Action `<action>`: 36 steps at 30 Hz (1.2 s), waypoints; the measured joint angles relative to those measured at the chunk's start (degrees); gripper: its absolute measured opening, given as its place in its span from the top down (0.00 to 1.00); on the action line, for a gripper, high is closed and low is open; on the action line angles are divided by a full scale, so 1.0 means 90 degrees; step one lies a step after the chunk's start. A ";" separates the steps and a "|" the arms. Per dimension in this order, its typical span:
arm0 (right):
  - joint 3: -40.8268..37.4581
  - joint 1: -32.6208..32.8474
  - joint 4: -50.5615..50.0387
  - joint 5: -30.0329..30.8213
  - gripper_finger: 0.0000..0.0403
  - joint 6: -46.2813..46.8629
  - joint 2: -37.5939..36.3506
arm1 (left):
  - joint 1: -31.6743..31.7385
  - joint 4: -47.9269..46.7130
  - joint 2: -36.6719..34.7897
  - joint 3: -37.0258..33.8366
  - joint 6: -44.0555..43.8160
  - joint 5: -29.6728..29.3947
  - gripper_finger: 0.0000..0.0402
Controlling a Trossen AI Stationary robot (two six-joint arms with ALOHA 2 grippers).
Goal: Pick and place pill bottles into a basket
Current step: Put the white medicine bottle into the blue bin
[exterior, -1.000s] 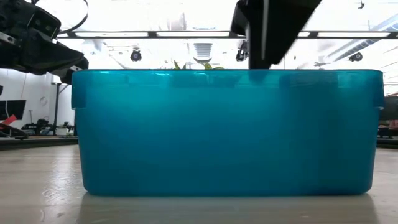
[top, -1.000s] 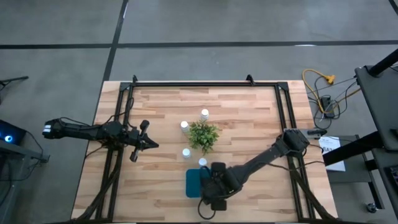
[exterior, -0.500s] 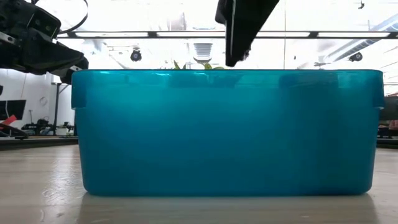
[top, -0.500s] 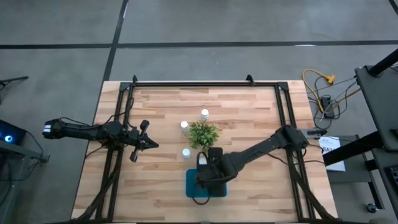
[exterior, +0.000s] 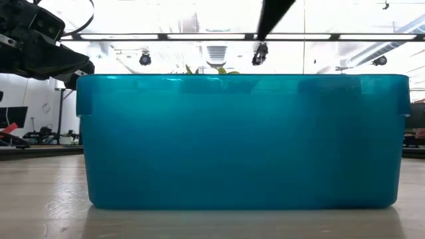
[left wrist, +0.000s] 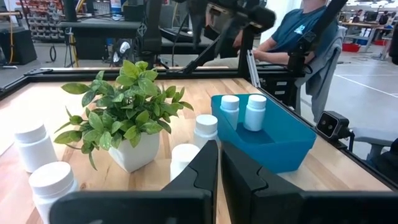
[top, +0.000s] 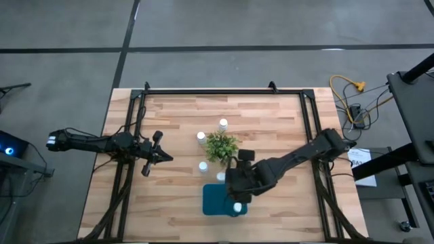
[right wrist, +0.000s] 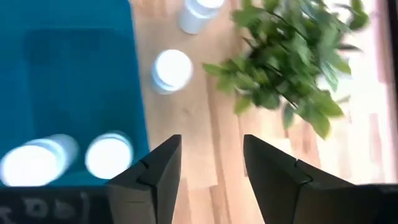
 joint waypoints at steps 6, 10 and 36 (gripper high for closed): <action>-0.1423 -0.0004 0.1131 0.0126 0.60 0.0127 -0.0771 | 0.0000 0.0004 0.0002 0.0000 0.0000 0.0010 1.00; -0.2309 -0.0049 0.2147 0.0207 0.60 -0.0064 -0.1328 | -0.0002 0.0017 0.0002 0.0000 -0.0005 0.0010 1.00; -0.2992 -0.0326 0.4119 0.0247 0.57 -0.1470 -0.1985 | 0.0000 0.0033 -0.0002 0.0001 -0.0007 0.0005 1.00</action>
